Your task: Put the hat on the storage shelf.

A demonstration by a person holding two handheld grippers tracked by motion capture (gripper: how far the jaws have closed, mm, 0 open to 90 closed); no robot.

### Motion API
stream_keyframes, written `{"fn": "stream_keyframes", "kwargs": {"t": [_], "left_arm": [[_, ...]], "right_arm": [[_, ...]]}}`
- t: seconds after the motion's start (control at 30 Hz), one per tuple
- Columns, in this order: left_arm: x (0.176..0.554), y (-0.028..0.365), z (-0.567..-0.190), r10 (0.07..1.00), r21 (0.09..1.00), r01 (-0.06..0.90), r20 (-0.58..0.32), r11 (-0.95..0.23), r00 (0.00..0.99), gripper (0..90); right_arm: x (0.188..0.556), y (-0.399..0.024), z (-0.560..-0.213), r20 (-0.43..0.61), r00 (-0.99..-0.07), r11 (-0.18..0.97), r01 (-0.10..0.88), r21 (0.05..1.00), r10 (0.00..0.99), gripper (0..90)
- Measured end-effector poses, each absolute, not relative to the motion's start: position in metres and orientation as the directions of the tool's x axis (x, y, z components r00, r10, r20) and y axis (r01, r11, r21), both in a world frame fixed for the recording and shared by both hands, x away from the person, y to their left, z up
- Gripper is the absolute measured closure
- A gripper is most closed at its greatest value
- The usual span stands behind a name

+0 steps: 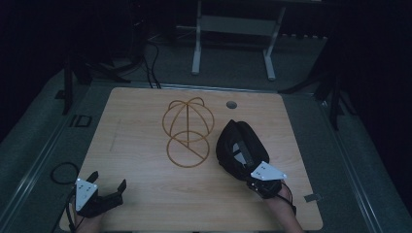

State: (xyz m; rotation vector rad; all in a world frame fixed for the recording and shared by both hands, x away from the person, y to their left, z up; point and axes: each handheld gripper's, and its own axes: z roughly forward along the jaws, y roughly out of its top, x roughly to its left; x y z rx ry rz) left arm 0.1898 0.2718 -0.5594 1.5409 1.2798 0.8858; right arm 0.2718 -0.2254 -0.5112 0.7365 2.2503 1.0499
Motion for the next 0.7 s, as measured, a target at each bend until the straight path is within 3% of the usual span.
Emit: {"fn": "stream_keyframes", "kwargs": {"t": [0.07, 0.17, 0.37, 0.5, 0.7], "left_arm": [[0.190, 0.272, -0.559, 0.979, 0.946, 0.323, -0.028, -0.039, 0.200, 1.0], [0.190, 0.273, -0.559, 0.980, 0.945, 0.326, -0.025, -0.041, 0.195, 1.0], [0.190, 0.271, -0.560, 0.976, 0.947, 0.321, -0.051, -0.021, 0.213, 1.0], [0.190, 0.262, -0.557, 0.956, 0.952, 0.306, -0.080, -0.011, 0.281, 1.1], [0.191, 0.241, -0.539, 0.923, 0.917, 0.397, -0.126, -0.032, 0.365, 1.0]], "right_arm": [[0.275, -0.227, -0.512, -0.229, -0.720, 0.552, 0.249, 0.796, 0.655, 84.0], [0.278, -0.229, -0.512, -0.215, -0.744, 0.559, 0.247, 0.792, 0.632, 87.8], [0.277, -0.235, -0.496, -0.226, -0.773, 0.575, 0.209, 0.791, 0.593, 88.4], [0.275, -0.241, -0.481, -0.215, -0.783, 0.556, 0.192, 0.809, 0.584, 88.5], [0.268, -0.246, -0.465, -0.205, -0.805, 0.536, 0.159, 0.829, 0.557, 88.4]]}}
